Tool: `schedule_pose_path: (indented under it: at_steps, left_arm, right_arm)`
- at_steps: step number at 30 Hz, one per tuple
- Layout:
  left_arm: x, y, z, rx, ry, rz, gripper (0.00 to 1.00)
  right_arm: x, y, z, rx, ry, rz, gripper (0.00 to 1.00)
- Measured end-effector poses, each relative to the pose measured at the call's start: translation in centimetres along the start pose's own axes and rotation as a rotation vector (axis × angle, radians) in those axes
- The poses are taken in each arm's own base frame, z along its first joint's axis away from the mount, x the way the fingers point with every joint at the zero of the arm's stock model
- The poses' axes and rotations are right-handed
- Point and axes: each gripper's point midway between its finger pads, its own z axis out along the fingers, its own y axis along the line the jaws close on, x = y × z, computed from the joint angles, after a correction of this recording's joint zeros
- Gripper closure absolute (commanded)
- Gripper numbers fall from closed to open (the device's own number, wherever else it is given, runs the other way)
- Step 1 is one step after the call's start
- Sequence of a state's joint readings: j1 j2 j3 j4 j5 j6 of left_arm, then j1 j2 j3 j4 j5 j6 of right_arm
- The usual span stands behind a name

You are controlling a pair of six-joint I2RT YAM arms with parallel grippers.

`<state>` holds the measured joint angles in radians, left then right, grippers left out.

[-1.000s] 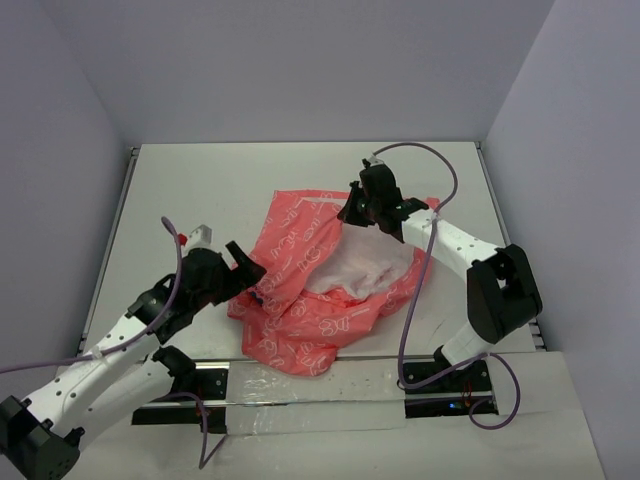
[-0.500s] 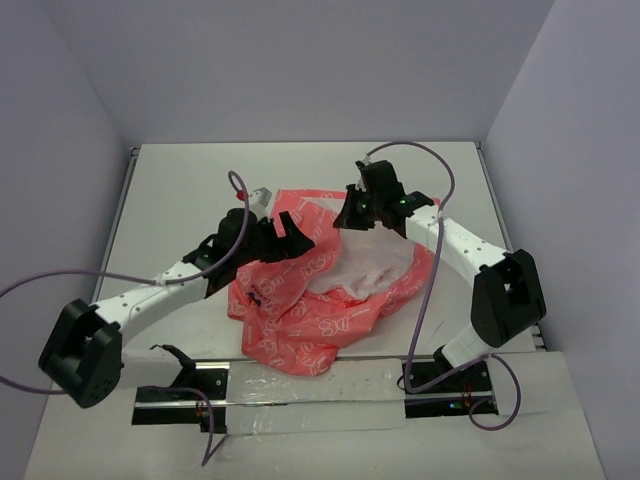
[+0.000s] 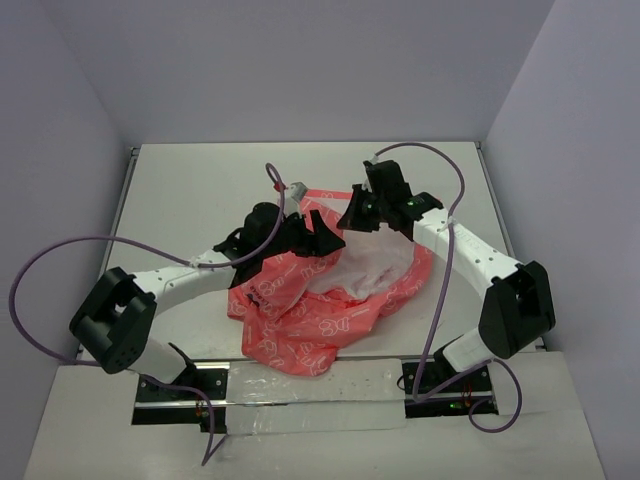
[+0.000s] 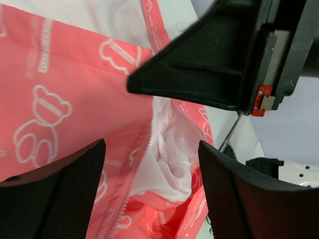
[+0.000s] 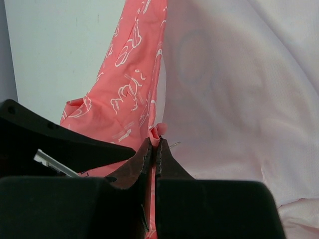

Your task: Zip up the jacket

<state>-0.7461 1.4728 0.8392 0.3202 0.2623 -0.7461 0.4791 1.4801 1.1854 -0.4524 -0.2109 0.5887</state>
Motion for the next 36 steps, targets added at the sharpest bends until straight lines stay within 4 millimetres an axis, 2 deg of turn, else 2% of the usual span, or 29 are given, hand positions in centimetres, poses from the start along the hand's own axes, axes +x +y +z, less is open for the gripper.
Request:
schedule_pose_path:
  at_steps: [4,7,11,18,20,21,23,24,25,26,28,30,31,33,34,36]
  left_arm:
    - [0.5,-0.7,0.9,0.011,0.015,0.024,0.24]
    - [0.3,-0.5,1.2,-0.004,0.005,0.032,0.29]
    - [-0.4,0.3,1.4,-0.051,-0.031,0.038,0.34]
    - [-2.0,0.5,2.0,-0.091,-0.079,0.056,0.37]
    - [-2.2,0.5,2.1,-0.094,-0.080,0.062,0.44]
    - [-2.2,0.5,2.2,-0.095,-0.076,0.063,0.52]
    - [-2.2,0.4,2.5,-0.097,-0.070,0.066,0.74]
    - [-2.1,0.4,2.7,-0.096,-0.065,0.068,0.90]
    - [-2.0,0.2,2.8,-0.089,-0.061,0.069,0.99]
    - [-2.0,0.0,2.9,-0.081,-0.060,0.065,1.00]
    - [-2.0,-0.3,2.9,-0.076,-0.059,0.066,1.00]
    - [-2.0,-0.4,2.9,-0.074,-0.059,0.065,1.00]
    - [-2.0,-0.4,2.9,-0.074,-0.059,0.066,1.00]
    - [-2.0,-0.3,2.9,-0.076,-0.057,0.065,1.00]
    - [-1.9,-0.2,2.9,-0.079,-0.054,0.064,1.00]
    - [-1.7,0.1,2.8,-0.084,-0.049,0.063,1.00]
  right_arm:
    - [0.0,0.2,-0.1,-0.004,-0.001,0.007,1.00]
    - [0.0,0.3,-0.3,-0.009,-0.002,0.009,1.00]
    - [-0.1,0.7,-0.8,-0.021,-0.008,0.010,1.00]
    - [-0.2,1.2,-1.6,-0.039,-0.014,0.007,1.00]
    - [-0.2,1.2,-1.7,-0.040,-0.018,0.006,1.00]
    - [-0.2,1.2,-1.7,-0.039,-0.019,0.006,1.00]
    - [-0.3,1.2,-1.7,-0.038,-0.021,0.006,1.00]
    - [-0.3,1.2,-1.7,-0.038,-0.021,0.006,1.00]
    - [-0.3,1.2,-1.7,-0.037,-0.022,0.005,1.00]
    - [-0.3,1.2,-1.7,-0.036,-0.022,0.005,1.00]
    - [-0.3,1.2,-1.7,-0.035,-0.025,0.004,0.93]
    - [-0.4,1.2,-1.8,-0.034,-0.028,0.004,0.81]
    - [-0.4,1.2,-1.8,-0.033,-0.028,0.004,0.63]
    - [-0.4,1.1,-1.8,-0.029,-0.030,0.004,0.42]
    - [-0.4,1.0,-1.9,-0.022,-0.033,0.004,0.38]
    - [-0.5,0.8,-2.3,-0.012,-0.038,0.003,0.34]
